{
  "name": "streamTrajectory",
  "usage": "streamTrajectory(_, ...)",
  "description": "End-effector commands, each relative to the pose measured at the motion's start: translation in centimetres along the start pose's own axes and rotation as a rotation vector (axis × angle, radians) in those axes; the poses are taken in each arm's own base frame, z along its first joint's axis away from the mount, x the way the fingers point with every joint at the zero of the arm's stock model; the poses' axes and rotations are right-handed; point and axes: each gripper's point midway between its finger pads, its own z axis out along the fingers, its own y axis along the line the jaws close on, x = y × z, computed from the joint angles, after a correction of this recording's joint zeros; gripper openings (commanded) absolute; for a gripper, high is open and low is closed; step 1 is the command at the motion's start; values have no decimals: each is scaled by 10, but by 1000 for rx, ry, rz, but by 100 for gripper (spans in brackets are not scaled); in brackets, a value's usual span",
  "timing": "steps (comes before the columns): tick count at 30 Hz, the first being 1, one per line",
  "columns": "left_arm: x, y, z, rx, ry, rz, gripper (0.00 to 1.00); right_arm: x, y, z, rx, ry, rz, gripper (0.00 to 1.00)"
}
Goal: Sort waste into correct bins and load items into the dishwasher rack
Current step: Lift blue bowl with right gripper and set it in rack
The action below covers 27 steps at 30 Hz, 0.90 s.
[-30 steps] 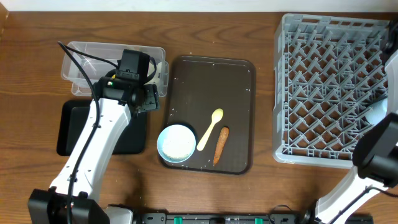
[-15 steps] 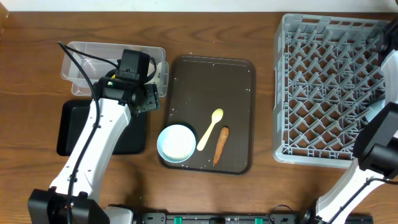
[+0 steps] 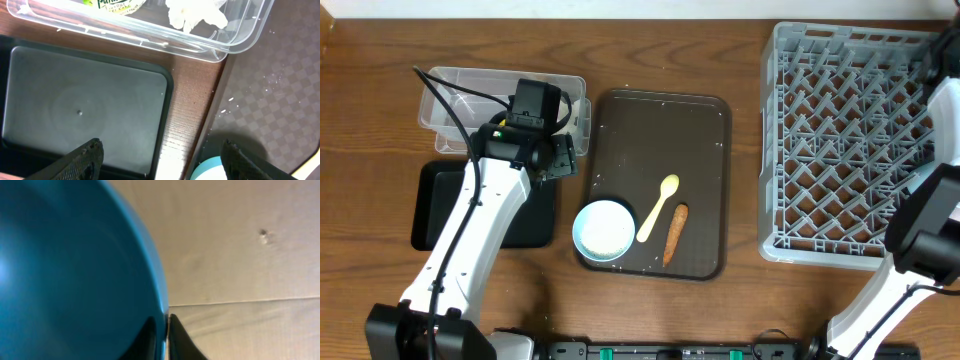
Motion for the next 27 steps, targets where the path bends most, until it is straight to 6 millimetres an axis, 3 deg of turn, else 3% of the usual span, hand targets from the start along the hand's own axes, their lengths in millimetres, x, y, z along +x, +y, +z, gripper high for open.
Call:
streamTrajectory(1,-5,2,-4,-9,-20,-10,77,-12,30,-8,-63,-47,23,22)
streamTrajectory(6,-5,2,-4,-9,-20,-10,77,-15,42,-16,-104,-61,39,36)
streamTrajectory(10,-5,2,-4,-9,-20,-10,77,-2,55,-19,-145,-15,30,69)
streamTrajectory(12,-5,2,-4,-9,-20,-10,77,7,61,-19,-170,17,62,77)
streamTrajectory(16,-5,2,-4,-9,-20,-10,77,19,91,-27,-342,40,93,78)
streamTrajectory(19,-5,2,-4,-9,-20,-10,77,21,95,-35,-409,50,161,79)
streamTrajectory(27,-4,3,-4,-11,-16,-9,77,11,45,-51,-399,-7,285,80)
